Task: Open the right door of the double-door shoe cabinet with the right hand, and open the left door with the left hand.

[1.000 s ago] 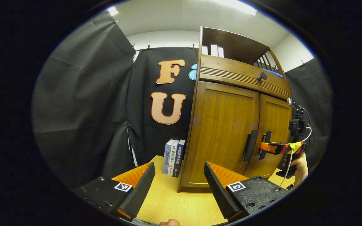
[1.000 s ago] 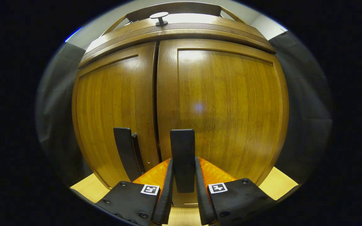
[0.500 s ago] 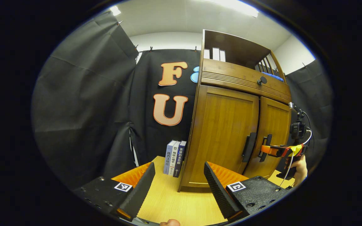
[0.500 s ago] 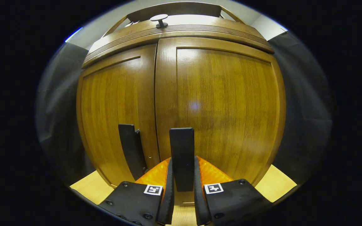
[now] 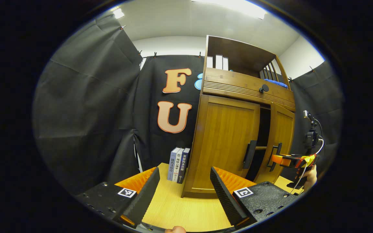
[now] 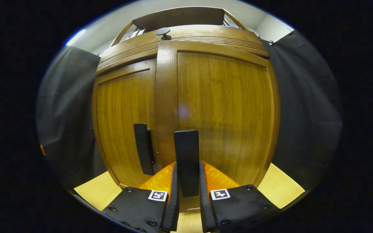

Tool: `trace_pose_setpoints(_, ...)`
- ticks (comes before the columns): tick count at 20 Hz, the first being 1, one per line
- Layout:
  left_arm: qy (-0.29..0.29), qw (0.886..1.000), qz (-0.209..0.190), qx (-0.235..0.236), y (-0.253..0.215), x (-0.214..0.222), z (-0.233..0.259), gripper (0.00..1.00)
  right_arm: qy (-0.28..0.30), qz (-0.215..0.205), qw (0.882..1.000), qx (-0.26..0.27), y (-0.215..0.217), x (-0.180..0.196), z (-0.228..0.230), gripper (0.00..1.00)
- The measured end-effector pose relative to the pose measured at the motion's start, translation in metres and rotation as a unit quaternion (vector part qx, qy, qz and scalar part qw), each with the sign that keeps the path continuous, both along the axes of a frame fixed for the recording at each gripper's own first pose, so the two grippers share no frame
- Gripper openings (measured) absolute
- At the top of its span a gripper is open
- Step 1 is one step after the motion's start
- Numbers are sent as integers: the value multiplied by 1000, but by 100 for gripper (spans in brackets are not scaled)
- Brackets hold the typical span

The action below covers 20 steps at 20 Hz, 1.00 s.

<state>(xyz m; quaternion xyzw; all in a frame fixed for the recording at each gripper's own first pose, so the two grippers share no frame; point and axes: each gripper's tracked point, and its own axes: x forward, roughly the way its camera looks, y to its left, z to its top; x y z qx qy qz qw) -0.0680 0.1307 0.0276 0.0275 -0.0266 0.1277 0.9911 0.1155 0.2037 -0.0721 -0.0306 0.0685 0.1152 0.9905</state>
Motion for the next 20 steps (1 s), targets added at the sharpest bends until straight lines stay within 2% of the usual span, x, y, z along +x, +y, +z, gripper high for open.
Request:
trace_pose_setpoints(1,-1,1000,-2,2,-4,-2,2,94,-2,1,1000,0,-4,-6,1,35)
trace_pose_setpoints(2,-1,1000,-6,2,-8,-4,3,94,-4,2,1000,-2,-8,-10,1,41)
trace_pose_setpoints(3,-2,1000,-10,1,-13,-6,4,94,-6,3,1000,-3,-11,-15,0,29)
trace_pose_setpoints(10,-4,1000,-30,-5,-38,-18,2,94,-14,5,1000,-8,-34,-44,4,29)
trace_pose_setpoints(13,-2,999,-46,-6,-54,-19,-1,93,-16,2,1000,-11,-49,-58,6,40)
trace_pose_setpoints(17,4,998,-66,-9,-71,-15,-7,94,-19,-7,1000,-9,-73,-74,14,40)
trace_pose_setpoints(18,6,997,-70,-12,-74,-14,-9,92,-20,-10,1000,-11,-78,-78,14,40)
trace_pose_setpoints(20,9,997,-76,-18,-81,-12,-13,94,-19,-18,999,-20,-87,-85,14,31)
